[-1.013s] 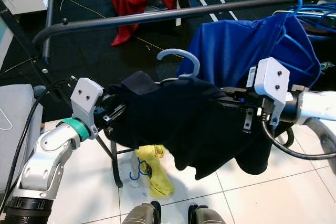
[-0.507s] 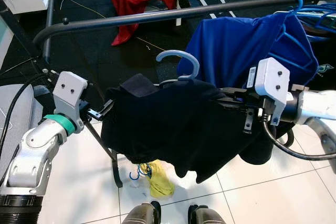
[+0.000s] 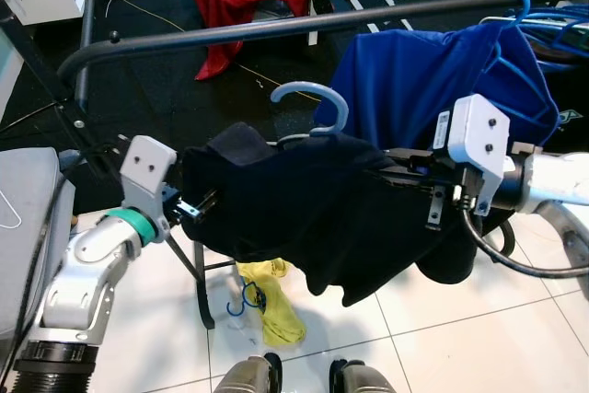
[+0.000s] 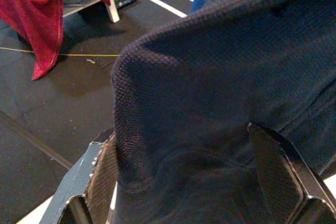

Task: Hang hanger

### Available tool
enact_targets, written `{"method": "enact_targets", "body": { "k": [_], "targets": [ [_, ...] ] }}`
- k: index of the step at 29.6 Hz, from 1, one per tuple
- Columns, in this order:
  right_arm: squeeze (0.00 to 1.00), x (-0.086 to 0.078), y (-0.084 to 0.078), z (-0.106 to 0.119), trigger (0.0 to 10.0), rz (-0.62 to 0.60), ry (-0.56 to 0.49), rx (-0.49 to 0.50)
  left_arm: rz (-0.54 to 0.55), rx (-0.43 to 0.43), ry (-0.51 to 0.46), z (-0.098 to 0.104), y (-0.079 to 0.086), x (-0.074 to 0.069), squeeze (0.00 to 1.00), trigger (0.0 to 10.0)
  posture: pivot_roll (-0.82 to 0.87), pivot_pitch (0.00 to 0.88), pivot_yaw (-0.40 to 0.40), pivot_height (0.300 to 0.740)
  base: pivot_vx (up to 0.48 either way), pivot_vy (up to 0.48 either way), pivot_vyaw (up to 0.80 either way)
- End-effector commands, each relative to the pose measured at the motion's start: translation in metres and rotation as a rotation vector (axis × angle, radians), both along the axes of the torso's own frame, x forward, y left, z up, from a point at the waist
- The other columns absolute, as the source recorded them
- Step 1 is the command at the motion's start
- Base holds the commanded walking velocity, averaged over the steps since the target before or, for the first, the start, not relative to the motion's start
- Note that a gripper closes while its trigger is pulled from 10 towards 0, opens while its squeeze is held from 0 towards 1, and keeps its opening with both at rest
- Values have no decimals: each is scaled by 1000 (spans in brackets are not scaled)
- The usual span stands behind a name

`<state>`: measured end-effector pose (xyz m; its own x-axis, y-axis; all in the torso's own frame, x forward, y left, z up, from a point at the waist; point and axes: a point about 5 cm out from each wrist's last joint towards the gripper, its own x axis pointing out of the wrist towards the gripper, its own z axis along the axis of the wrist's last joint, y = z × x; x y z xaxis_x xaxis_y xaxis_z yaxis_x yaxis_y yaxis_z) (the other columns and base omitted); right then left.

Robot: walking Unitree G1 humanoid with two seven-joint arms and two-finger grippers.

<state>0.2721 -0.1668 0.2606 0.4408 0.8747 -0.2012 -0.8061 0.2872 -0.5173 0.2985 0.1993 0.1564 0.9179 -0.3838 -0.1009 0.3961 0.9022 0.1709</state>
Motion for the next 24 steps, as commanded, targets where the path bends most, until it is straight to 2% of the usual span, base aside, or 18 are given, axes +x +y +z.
{"method": "enact_targets", "body": {
  "k": [1,2,3,4,8,11,19,24],
  "targets": [
    [0,-5,8,9,10000,52,-37,15,19,-2,20,-6,-1,2,0,10000,-72,70,82,740,0,0,0],
    [0,-6,9,9,10000,59,-37,12,39,-8,12,-6,0,5,0,3529,-72,70,82,740,0,0,0],
    [0,-6,9,9,10000,59,-37,12,39,-8,12,-6,0,5,0,3529,-72,70,82,740,0,0,0],
    [0,-7,9,9,10000,61,-35,8,59,-11,4,-4,3,7,0,0,-71,69,83,740,0,0,0],
    [0,-5,4,4,10000,41,-25,-5,150,16,-21,1,22,8,0,0,-67,67,82,740,0,0,0],
    [0,-4,4,2,10000,35,-20,-9,183,30,-32,2,28,9,0,0,-64,67,82,740,0,0,0],
    [0,-1,1,-4,10000,13,-11,-27,208,47,-49,3,30,7,0,0,-60,66,82,740,0,0,0],
    [0,-1,1,-3,10000,9,-12,-25,195,29,-59,3,25,7,0,0,-62,68,84,740,0,0,0]
  ]
}}
